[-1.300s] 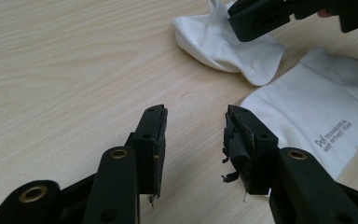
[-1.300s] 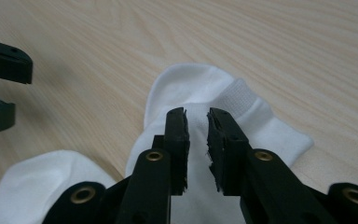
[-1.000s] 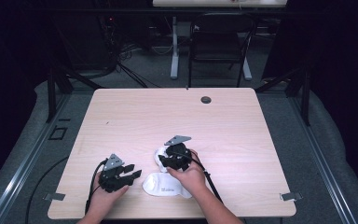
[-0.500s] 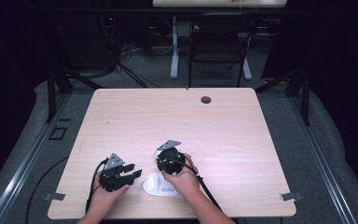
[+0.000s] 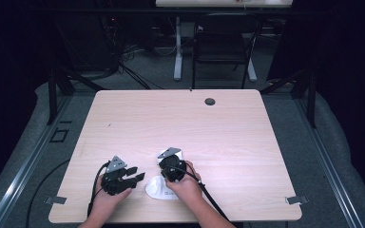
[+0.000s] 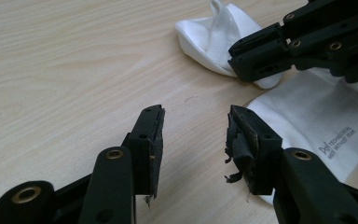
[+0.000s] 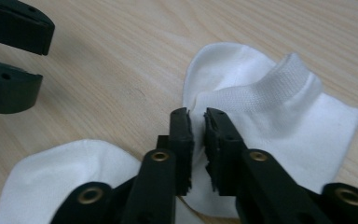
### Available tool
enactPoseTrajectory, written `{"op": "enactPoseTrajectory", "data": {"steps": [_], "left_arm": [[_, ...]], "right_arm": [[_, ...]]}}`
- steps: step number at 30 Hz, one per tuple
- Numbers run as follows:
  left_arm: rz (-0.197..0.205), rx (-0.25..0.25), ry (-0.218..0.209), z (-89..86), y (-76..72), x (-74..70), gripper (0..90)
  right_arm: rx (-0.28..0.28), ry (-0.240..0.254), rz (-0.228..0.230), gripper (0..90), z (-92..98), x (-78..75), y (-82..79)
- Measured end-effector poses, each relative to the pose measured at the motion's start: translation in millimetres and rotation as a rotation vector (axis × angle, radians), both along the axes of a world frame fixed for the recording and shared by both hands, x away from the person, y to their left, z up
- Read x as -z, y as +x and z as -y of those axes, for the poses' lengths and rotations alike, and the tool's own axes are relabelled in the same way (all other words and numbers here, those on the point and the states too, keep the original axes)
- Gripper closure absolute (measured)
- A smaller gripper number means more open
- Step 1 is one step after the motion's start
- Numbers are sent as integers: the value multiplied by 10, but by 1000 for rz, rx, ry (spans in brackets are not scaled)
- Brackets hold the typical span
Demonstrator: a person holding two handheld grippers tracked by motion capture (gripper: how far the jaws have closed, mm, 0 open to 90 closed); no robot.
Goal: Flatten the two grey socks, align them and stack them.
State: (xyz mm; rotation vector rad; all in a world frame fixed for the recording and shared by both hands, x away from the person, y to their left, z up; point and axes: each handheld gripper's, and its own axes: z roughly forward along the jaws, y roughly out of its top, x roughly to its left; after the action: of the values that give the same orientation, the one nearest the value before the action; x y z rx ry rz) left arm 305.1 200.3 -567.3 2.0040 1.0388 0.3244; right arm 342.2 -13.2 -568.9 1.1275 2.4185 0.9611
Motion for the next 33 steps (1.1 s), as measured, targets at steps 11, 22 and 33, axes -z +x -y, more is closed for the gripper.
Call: {"op": "enactPoseTrajectory", "data": {"steps": [11, 22, 33], "left_arm": [[11, 16, 19, 58, 4, 7, 568], [45, 37, 50, 315, 331, -153, 878], [23, 36, 101, 605, 560, -74, 899]], "right_arm": [[10, 58, 6, 893, 131, -120, -21], [-12, 89, 40, 895, 220, -271, -58], [-10, 98, 61, 895, 306, -347, -57]]}}
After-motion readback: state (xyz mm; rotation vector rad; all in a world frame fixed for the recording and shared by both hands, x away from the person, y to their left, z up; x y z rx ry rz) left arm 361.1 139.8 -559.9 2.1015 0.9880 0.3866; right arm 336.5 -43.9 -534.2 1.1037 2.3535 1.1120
